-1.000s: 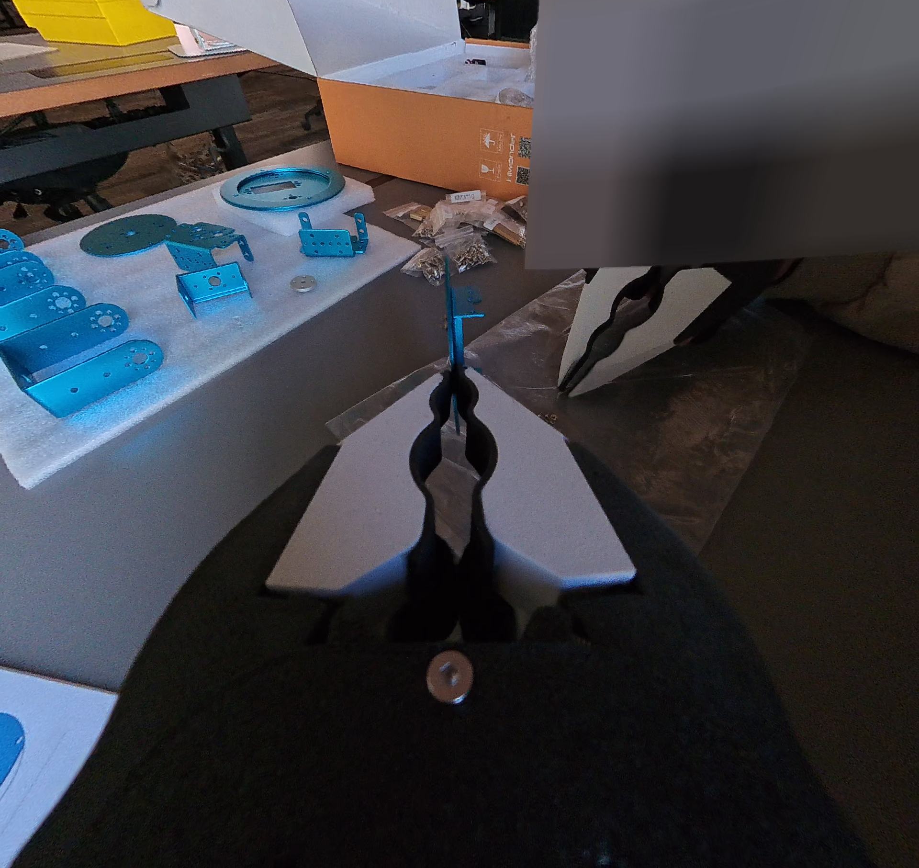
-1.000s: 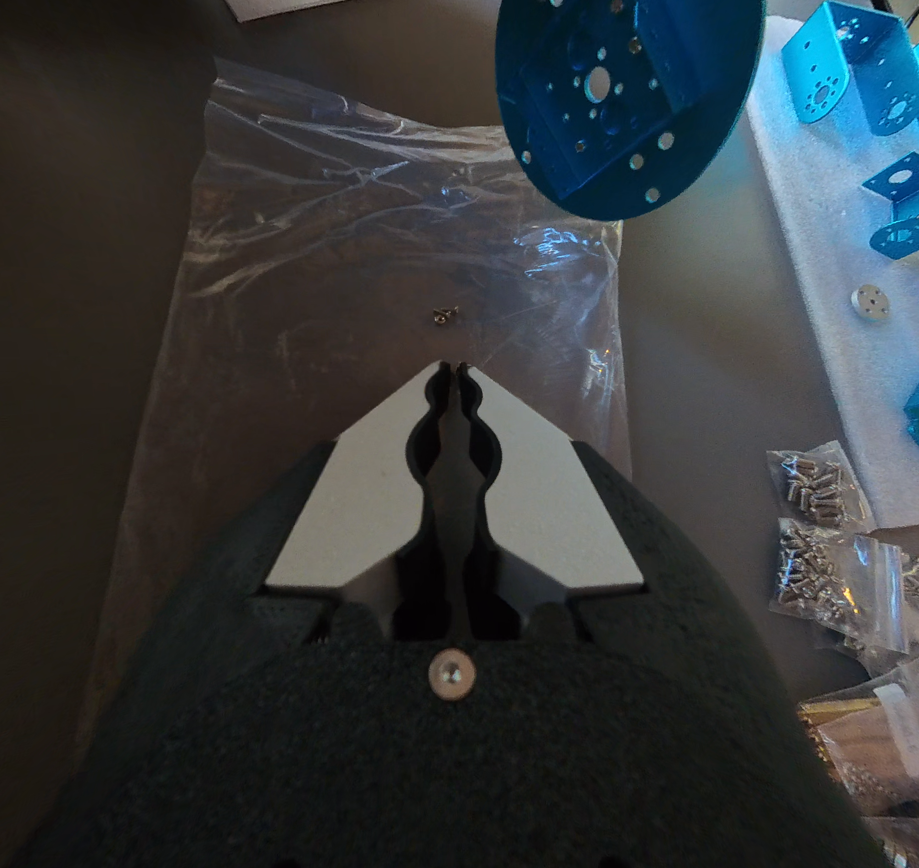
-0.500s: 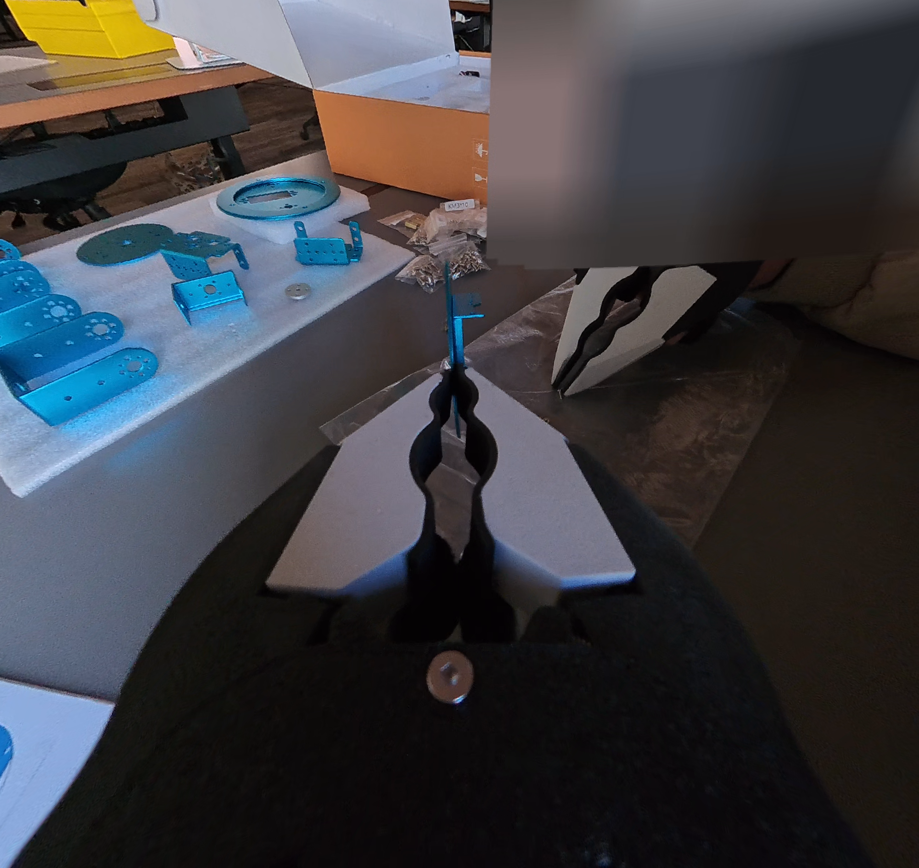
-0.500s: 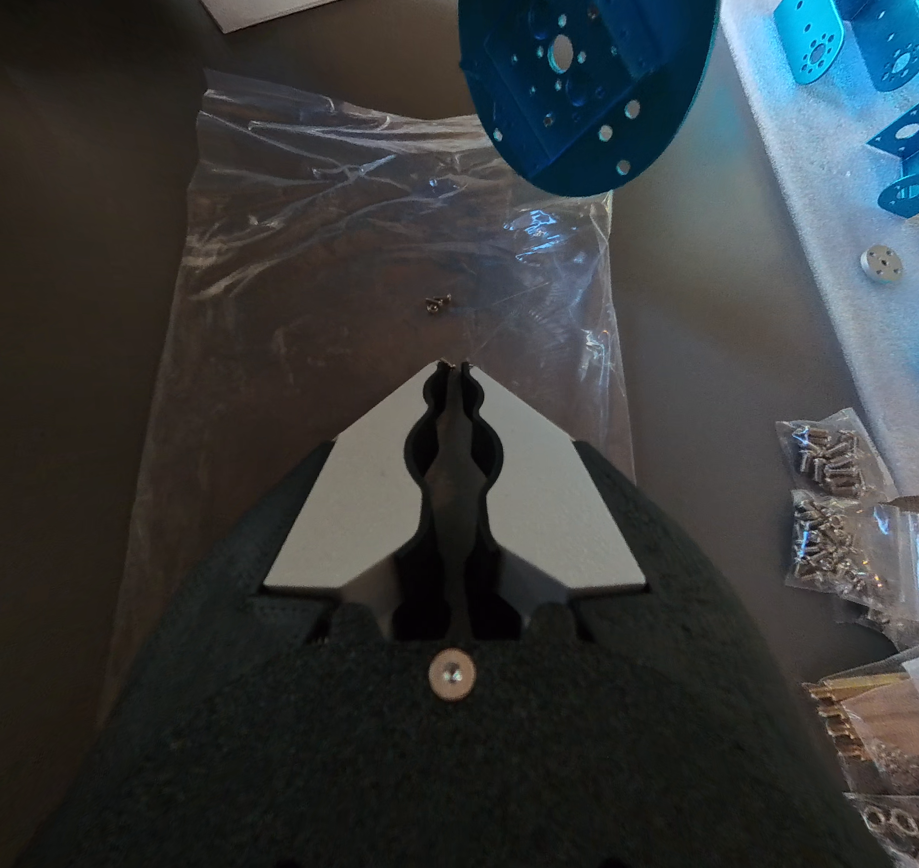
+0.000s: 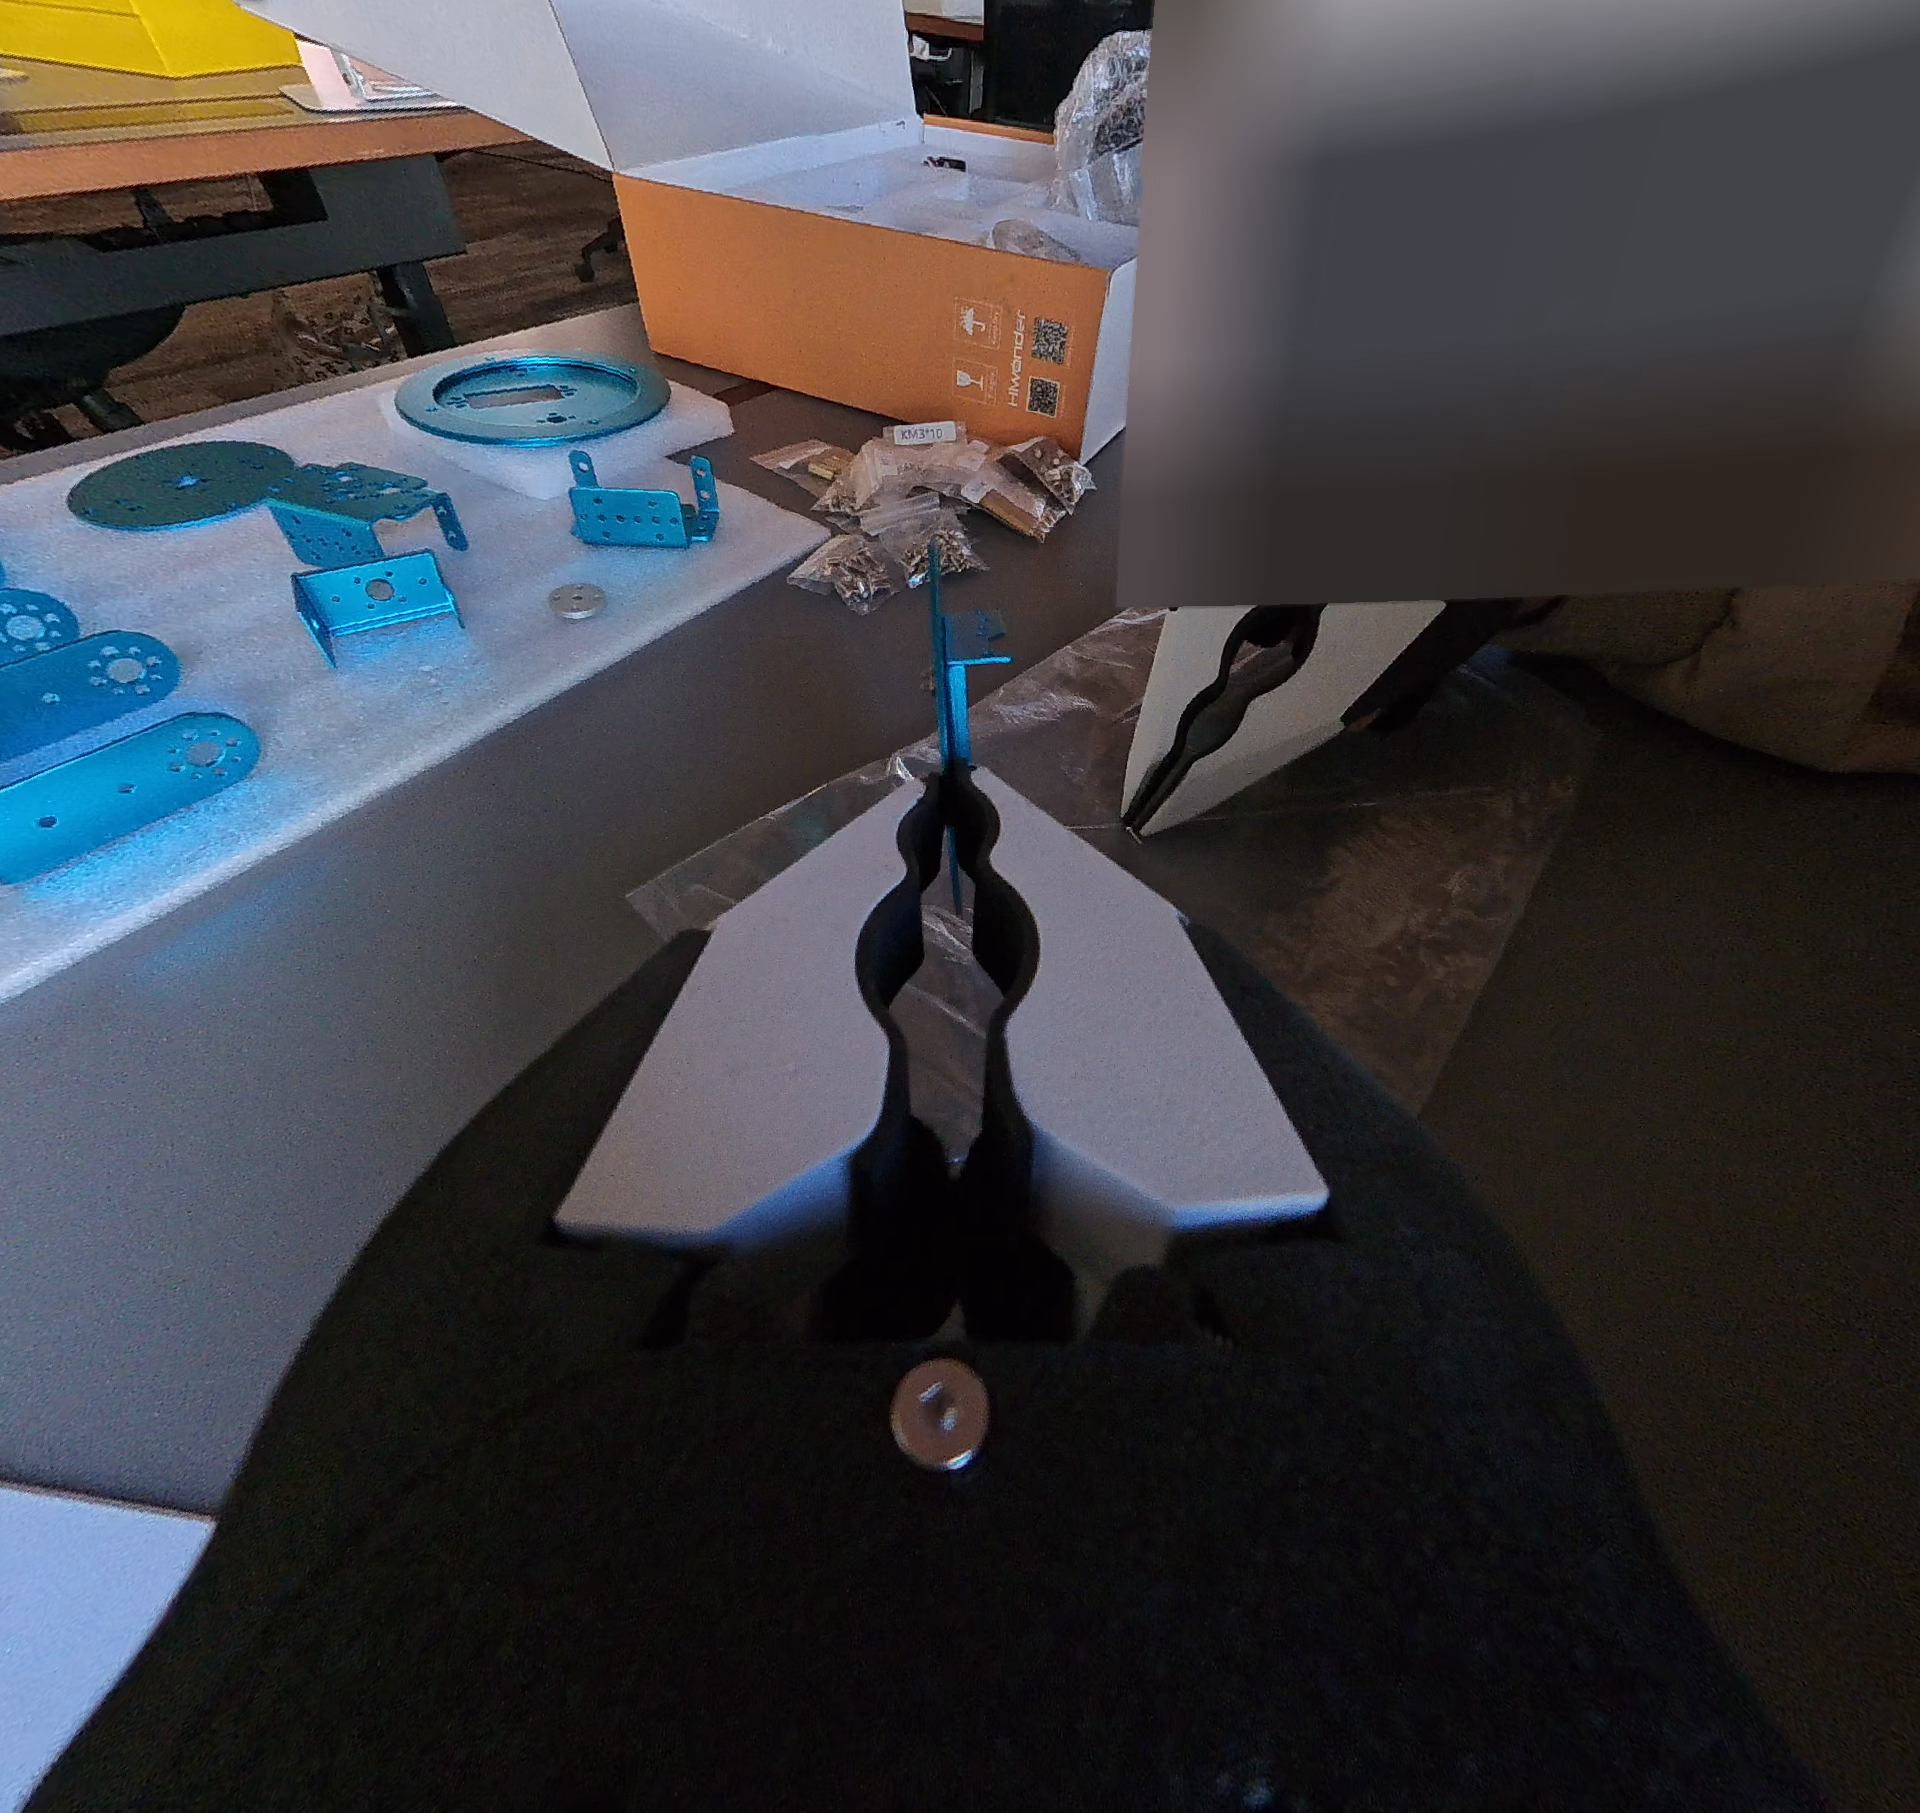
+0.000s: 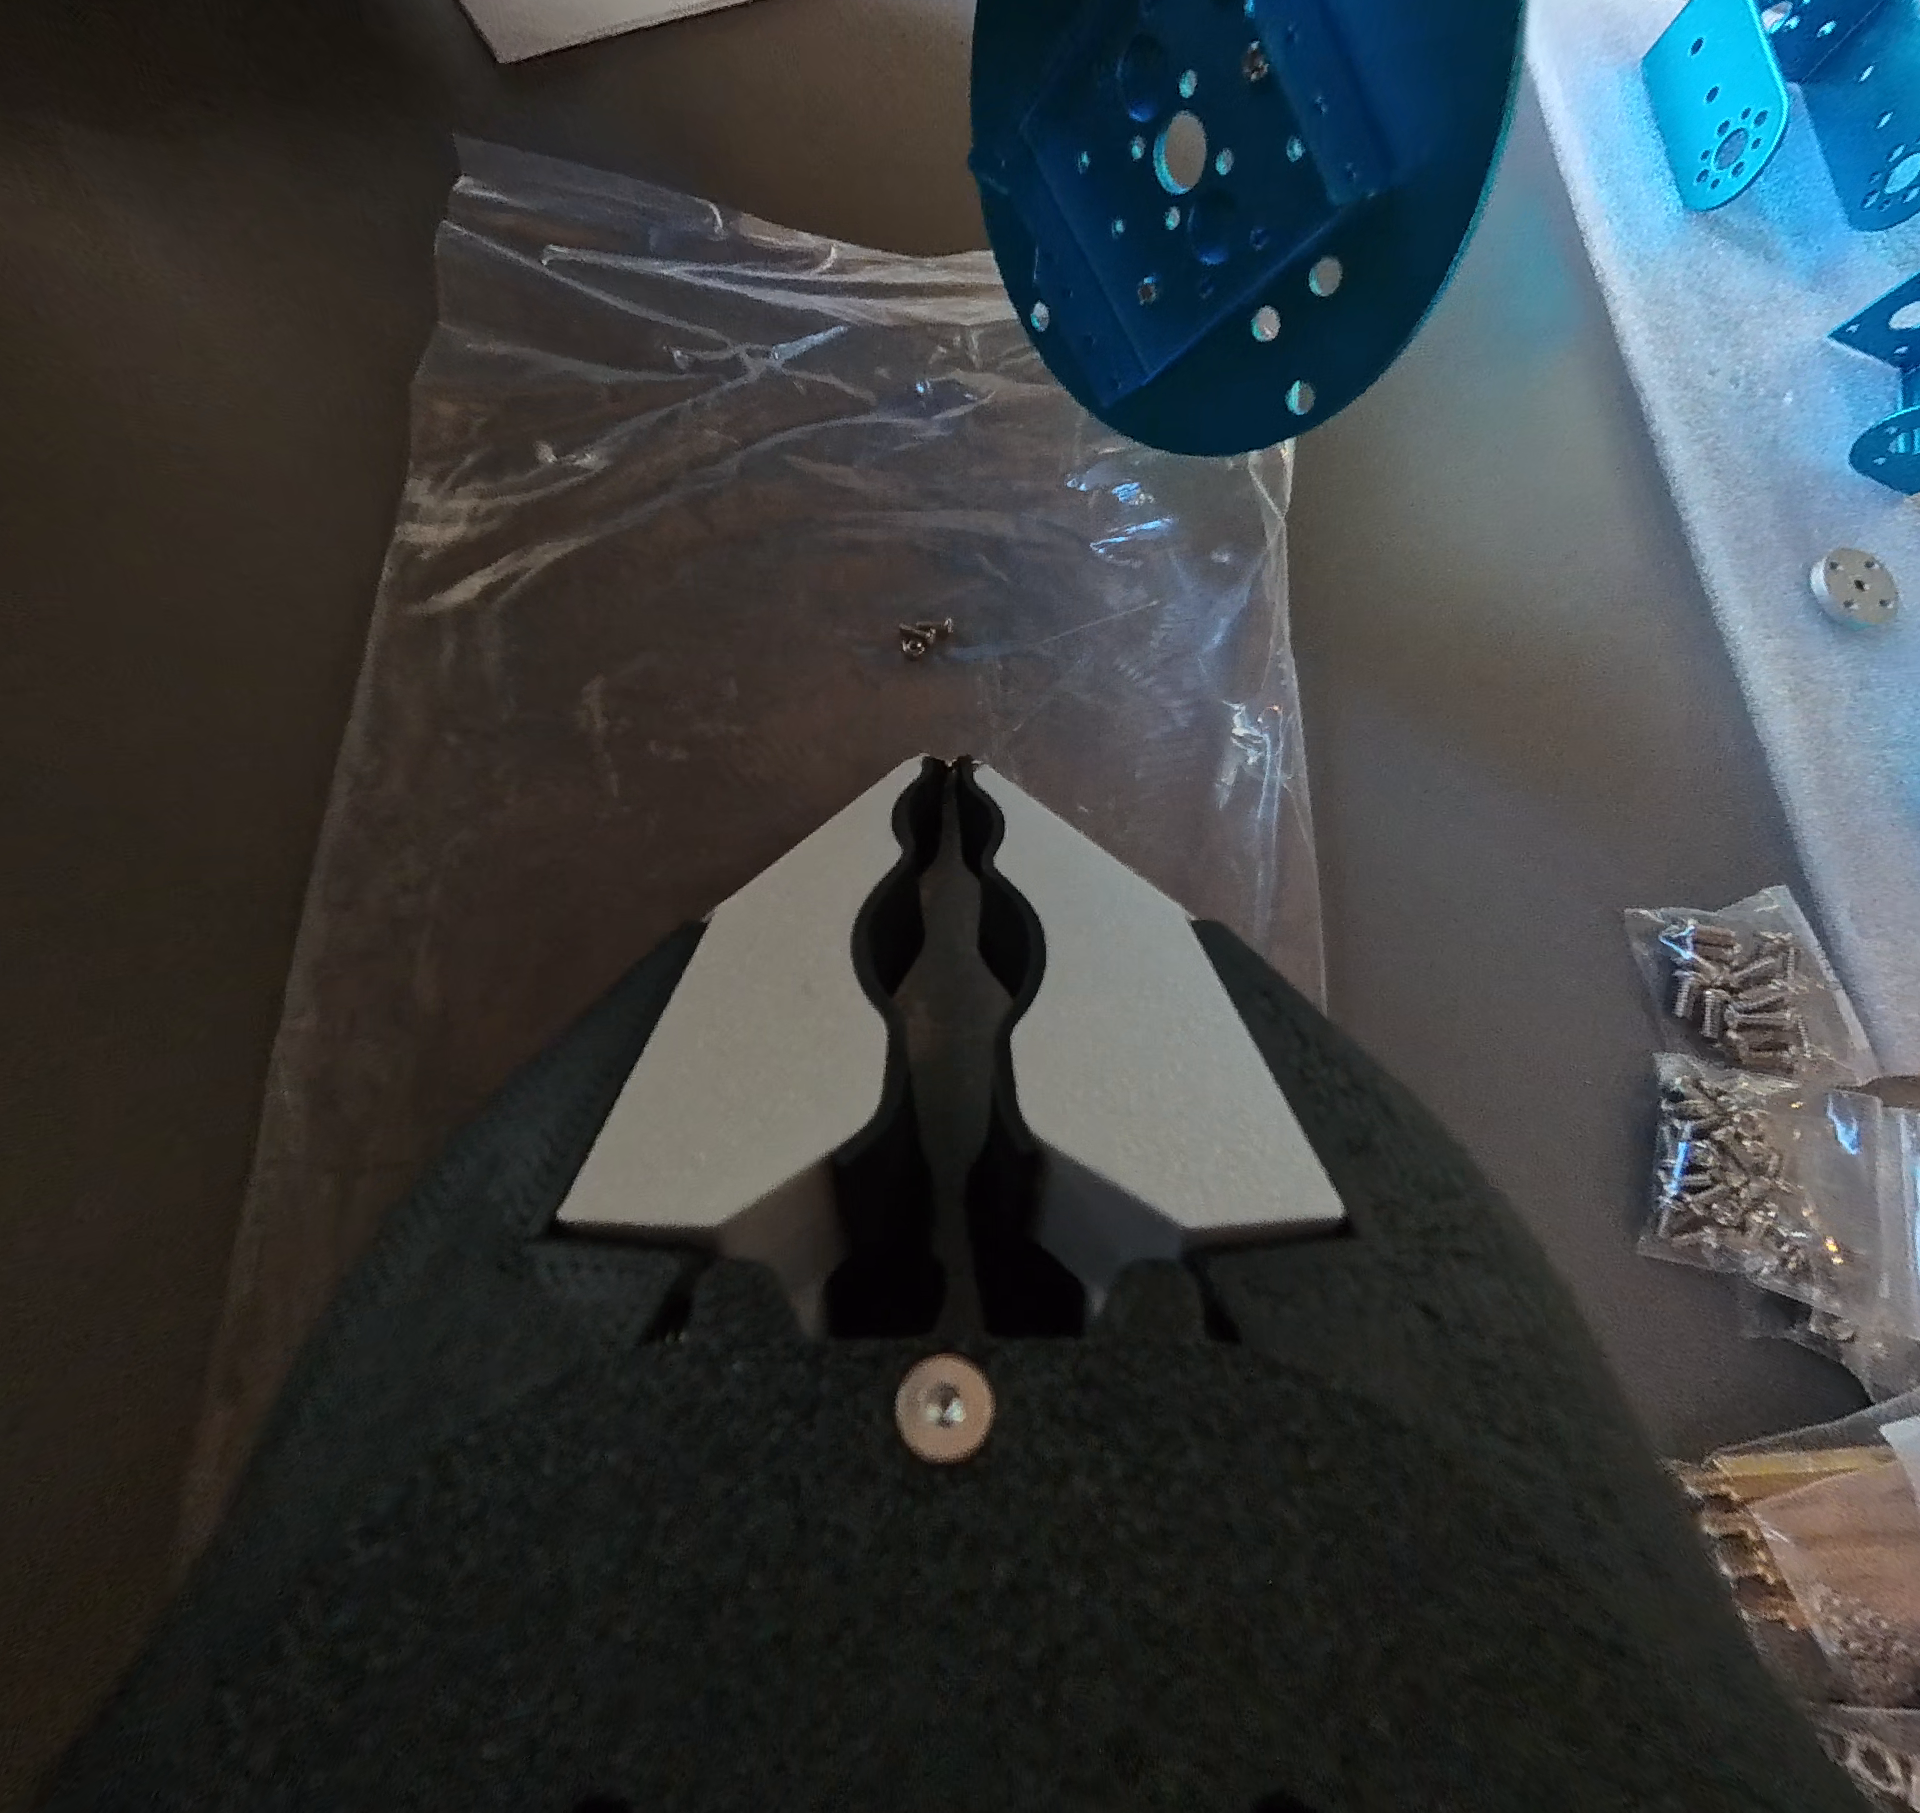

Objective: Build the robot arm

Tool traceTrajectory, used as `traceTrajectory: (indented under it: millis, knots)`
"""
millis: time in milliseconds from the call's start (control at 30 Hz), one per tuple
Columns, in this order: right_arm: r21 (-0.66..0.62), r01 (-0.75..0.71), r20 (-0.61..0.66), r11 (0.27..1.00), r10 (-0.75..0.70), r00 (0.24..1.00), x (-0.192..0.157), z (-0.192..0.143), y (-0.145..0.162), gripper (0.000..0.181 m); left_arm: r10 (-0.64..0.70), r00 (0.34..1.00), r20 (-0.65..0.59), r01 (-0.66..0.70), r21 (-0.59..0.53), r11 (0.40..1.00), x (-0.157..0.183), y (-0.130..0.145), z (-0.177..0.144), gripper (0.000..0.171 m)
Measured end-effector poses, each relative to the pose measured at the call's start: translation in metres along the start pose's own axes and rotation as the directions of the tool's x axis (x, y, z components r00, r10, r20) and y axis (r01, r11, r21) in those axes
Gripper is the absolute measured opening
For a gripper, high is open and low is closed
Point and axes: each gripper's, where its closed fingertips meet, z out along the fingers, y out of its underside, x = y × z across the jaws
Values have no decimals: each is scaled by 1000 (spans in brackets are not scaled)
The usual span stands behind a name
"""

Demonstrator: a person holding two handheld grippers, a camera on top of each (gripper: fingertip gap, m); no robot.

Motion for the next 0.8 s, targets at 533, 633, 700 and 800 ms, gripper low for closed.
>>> traceTrajectory:
  millis: [533, 633, 700, 800]
  knots:
    - [46, 41, -22, 998, -40, 999, 6, -5, -4, 0, -131, 990, -51, 131, 8, 991, 2, 0, 1, 0]
    - [47, 9, 1, 999, -9, 1000, 3, -5, -4, 0, -166, 984, -64, 167, 1, 986, 2, 3, 2, 0]
    - [25, -62, 47, 998, 61, 997, 0, -7, -6, 4, -165, 984, -61, 166, -3, 986, 1, 3, 2, 0]
    - [24, -108, 123, 994, 105, 987, -14, -14, -20, 15, -160, 986, -49, 161, -1, 987, -1, 3, 1, 0]
